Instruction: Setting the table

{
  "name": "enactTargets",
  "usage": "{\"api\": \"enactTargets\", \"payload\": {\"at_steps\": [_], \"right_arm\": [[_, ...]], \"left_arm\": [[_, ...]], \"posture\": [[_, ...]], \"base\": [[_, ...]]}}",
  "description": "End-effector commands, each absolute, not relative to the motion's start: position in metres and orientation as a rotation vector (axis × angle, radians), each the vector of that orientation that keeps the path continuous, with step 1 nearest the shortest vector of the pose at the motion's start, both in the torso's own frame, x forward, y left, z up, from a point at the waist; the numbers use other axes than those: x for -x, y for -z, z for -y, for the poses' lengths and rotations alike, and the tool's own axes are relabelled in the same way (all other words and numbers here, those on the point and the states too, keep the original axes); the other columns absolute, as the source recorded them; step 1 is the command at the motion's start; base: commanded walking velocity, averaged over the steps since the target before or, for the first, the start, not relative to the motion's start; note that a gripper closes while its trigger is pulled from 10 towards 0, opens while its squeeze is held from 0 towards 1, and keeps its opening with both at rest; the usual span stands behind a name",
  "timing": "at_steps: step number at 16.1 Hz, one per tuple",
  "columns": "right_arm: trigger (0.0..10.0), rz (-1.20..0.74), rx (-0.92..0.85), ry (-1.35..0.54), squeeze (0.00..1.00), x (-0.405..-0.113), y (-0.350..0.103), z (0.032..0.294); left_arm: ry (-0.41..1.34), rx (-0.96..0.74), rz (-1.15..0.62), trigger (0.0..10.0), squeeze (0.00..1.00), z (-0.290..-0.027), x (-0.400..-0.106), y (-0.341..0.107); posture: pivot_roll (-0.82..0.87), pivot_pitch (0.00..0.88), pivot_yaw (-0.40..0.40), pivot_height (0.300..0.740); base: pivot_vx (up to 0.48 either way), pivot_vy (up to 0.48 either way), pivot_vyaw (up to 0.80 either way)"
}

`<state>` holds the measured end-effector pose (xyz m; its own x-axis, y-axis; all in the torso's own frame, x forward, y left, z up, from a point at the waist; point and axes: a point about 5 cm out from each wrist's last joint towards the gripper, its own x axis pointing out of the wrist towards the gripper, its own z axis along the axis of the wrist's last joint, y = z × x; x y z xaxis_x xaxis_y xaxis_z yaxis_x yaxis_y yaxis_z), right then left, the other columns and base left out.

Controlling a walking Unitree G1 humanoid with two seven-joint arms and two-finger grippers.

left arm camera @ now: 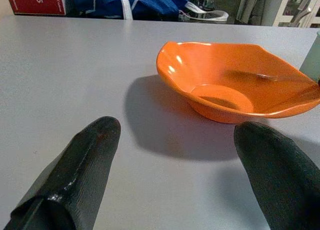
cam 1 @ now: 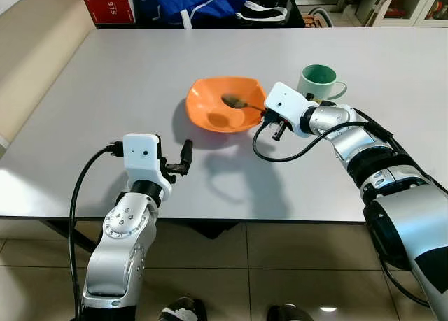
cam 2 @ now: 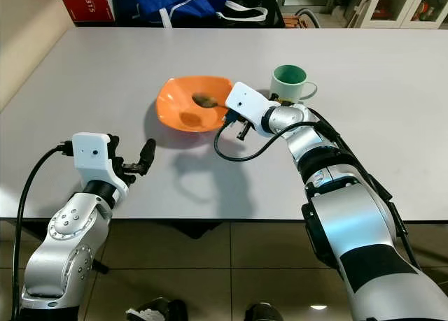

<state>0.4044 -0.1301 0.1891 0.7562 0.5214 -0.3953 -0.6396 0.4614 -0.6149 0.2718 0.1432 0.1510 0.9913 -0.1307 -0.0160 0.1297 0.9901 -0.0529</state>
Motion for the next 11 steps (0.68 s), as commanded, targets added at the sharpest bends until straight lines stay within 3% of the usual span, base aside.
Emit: {"api": "enactTargets", "payload": {"at_steps": [1, 7, 8, 9, 11], "right_arm": [[10.0, -0.113, 0.857, -0.731, 1.0, -0.408, -0.204, 0.121], [10.0, -0.099, 0.862, -0.721, 1.0, -0.409, -0.206, 0.12], [10.0, -0.088, 0.86, -0.702, 0.15, -0.409, -0.208, 0.121], [10.0, -0.072, 0.825, -0.675, 0.0, -0.41, -0.211, 0.122], [10.0, -0.007, 0.646, -0.543, 0.0, -0.416, -0.226, 0.127]], "left_arm": [[0.118, 0.05, -0.014, 10.0, 0.0, -0.143, -0.273, -0.15], [0.112, 0.058, -0.01, 10.0, 0.0, -0.142, -0.273, -0.15], [0.112, 0.061, -0.008, 10.0, 0.0, -0.141, -0.274, -0.149], [0.113, 0.065, -0.005, 10.0, 0.0, -0.141, -0.274, -0.15], [0.114, 0.069, 0.002, 10.0, 0.0, -0.14, -0.276, -0.15]], "posture": [[-0.09, 0.077, 0.025, 0.74], [-0.09, 0.07, 0.017, 0.74], [-0.1, 0.068, 0.016, 0.74], [-0.1, 0.065, 0.015, 0.74], [-0.1, 0.06, 0.011, 0.74]], "base": [[0.0, 0.0, 0.0], [0.0, 0.0, 0.0], [0.0, 0.0, 0.0], [0.0, 0.0, 0.0], [0.0, 0.0, 0.0]]}}
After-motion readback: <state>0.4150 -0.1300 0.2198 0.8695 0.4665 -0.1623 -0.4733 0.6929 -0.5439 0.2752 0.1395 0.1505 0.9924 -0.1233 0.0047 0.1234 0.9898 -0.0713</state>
